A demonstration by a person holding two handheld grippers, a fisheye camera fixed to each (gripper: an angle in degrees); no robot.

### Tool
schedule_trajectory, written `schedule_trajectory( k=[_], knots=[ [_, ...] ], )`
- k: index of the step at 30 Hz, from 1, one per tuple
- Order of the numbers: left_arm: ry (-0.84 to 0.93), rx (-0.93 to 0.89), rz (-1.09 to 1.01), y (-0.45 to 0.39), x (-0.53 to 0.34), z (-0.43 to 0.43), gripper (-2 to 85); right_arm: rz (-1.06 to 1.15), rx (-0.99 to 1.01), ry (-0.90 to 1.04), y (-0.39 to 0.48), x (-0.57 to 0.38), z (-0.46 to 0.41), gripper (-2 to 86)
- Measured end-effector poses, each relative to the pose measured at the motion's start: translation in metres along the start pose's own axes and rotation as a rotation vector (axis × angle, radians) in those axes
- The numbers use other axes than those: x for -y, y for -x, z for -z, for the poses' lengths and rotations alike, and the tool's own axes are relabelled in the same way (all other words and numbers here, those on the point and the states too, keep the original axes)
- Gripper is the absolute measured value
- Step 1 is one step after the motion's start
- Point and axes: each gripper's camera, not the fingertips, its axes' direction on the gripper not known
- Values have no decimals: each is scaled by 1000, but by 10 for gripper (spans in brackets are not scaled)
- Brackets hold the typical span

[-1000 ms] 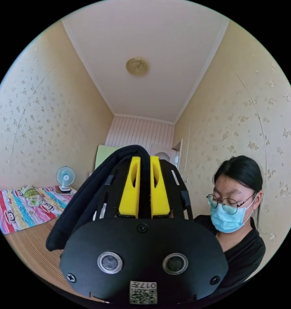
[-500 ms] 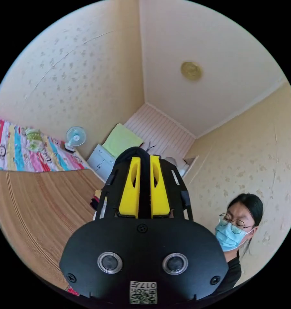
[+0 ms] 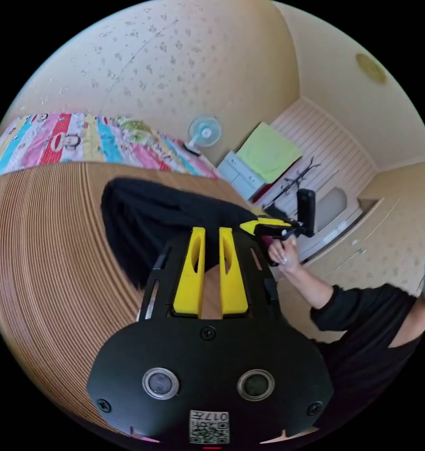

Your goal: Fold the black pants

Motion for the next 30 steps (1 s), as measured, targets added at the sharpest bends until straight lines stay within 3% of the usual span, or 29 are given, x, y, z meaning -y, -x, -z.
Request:
schedule_trajectory(
  k=[4, 7, 11, 18, 21, 25, 27, 30],
  knots=[
    [142, 95, 139, 31, -83, -67, 62, -197, 17, 145, -57, -90, -62, 32],
    [38, 6, 251, 47, -105, -61, 73, -307, 156, 57, -94, -124, -45, 53],
    [-108, -12, 313, 61, -90, -25, 95, -417, 277, -88, -154, -129, 9, 113],
    [-198, 42, 403, 128, -5, 9, 102, -446, 503, -48, -225, -88, 24, 214],
    [-103, 98, 476, 167, 32, -7, 113, -435, 520, 46, -226, -79, 14, 200],
    [100, 110, 496, 192, 58, -51, 81, -362, 291, 18, -191, -96, 35, 105],
    [71, 150, 479, 186, 58, -45, 70, -383, 318, -5, -187, -98, 52, 76],
    [163, 103, 433, 176, 52, -42, 50, -382, 454, -109, -185, -78, 106, 57]
  ],
)
